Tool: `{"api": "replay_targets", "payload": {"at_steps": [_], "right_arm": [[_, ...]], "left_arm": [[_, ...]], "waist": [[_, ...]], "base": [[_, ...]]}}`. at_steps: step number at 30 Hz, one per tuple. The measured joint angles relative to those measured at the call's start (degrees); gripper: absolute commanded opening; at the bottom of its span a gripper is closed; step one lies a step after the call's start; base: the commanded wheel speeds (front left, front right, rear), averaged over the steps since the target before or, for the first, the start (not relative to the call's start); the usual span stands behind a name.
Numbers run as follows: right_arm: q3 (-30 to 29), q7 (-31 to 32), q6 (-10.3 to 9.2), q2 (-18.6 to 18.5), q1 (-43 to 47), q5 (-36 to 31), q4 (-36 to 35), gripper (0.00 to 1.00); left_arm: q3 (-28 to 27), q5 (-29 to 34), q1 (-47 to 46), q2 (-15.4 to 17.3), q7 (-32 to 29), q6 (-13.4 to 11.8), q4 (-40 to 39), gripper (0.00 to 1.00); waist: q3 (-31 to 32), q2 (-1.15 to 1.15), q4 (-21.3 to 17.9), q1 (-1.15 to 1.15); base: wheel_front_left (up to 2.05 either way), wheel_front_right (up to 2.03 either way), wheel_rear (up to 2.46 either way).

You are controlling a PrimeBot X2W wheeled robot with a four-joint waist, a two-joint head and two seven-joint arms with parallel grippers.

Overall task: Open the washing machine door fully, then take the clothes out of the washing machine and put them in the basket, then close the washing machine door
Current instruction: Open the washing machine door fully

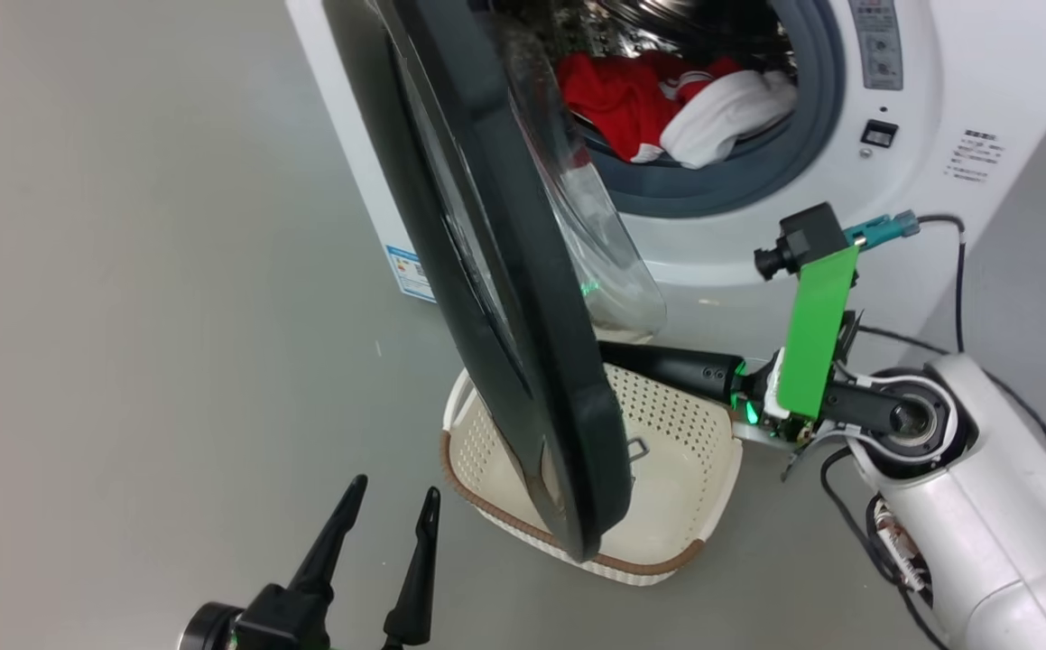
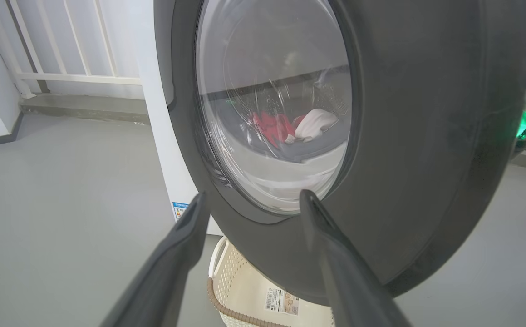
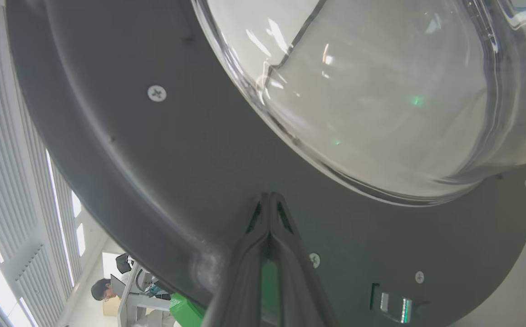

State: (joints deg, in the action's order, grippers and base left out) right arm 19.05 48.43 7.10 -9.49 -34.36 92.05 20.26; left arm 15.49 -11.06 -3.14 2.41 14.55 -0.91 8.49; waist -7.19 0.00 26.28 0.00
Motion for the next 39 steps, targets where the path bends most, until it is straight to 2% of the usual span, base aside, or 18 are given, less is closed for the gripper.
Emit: {"api": "replay_targets", "payload": {"at_steps": [15,39], "right_arm": [[1.8,1.2,0.0,2.4,2.6,-0.4,-1.3,0.0],[4.6,2.3,0.0,4.5,2.4,-0.5,-1.3,0.0]], "left_arm": [[-1.9,0.0,1.6,0.0,0.0,-0.1,0.2,1.0],[-3.7,0.0,3.2,0.0,0.0,-1.2,-1.2,1.0]], "waist": [[1.4,0.0,4.2,0.0],[0.9,0.0,4.7,0.0]], "base": [[0.0,0.0,0.0],[0.0,0.0,0.0]]}}
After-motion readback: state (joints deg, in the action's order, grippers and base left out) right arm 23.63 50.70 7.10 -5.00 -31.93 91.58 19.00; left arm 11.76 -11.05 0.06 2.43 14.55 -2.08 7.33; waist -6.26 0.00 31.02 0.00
